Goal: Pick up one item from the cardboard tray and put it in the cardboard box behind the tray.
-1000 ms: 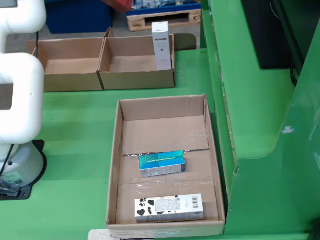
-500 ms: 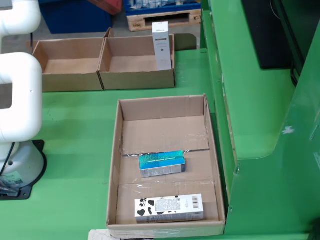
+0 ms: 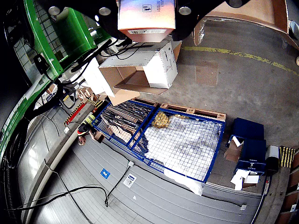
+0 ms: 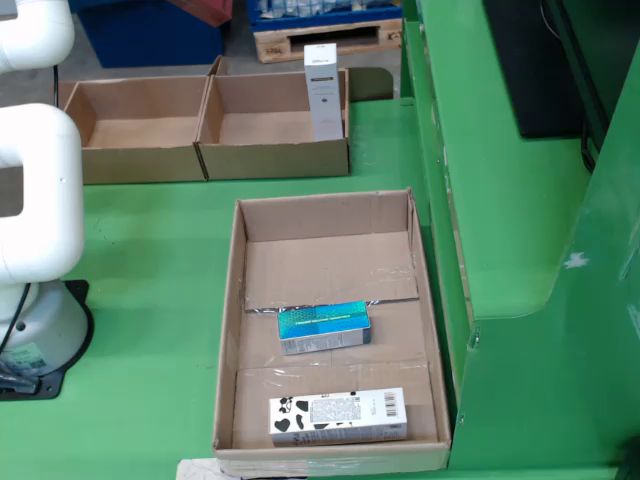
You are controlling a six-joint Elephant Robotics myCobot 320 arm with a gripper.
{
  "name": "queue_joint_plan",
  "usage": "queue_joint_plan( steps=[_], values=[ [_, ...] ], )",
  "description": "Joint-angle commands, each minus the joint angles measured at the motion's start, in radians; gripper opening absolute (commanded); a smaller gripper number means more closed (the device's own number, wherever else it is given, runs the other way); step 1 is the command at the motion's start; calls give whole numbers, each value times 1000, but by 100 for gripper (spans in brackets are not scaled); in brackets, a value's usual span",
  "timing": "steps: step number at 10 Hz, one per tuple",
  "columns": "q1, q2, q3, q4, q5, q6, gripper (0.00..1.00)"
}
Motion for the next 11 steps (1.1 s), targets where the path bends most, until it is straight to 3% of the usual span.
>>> queue_joint_plan(
  steps=[1, 7, 8, 10, 11],
  values=[
    [45, 40, 26, 12, -12, -2, 0],
    [66, 70, 26, 12, -12, -1, 0],
    [80, 87, 26, 12, -12, -150, 0],
    [96, 101, 26, 12, -12, -129, 0],
    [96, 101, 26, 12, -12, -42, 0]
  ],
)
